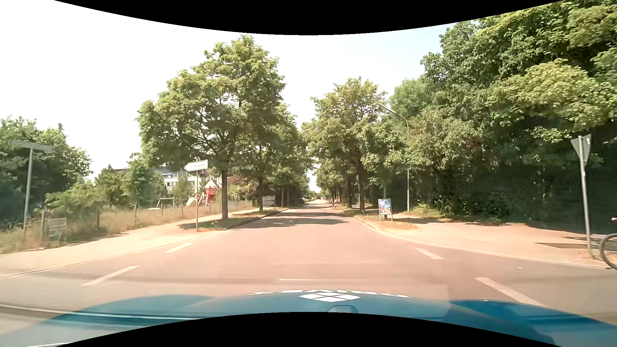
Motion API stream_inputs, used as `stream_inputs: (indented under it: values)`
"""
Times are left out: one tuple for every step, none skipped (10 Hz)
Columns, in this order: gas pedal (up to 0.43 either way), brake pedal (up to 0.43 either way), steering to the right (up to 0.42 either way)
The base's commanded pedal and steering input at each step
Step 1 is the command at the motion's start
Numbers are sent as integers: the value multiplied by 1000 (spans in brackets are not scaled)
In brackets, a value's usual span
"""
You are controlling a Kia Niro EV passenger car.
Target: Follow the waypoints while adhering to traffic rules and regulations
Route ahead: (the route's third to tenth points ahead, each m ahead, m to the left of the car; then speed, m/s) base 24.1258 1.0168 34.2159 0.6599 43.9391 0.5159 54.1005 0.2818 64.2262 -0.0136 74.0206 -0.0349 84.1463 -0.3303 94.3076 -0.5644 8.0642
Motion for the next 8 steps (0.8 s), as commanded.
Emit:
stream_inputs:
  values:
    - [98,0,11]
    - [87,0,10]
    - [79,0,6]
    - [79,0,3]
    - [79,0,3]
    - [79,0,2]
    - [79,0,0]
    - [79,0,-3]
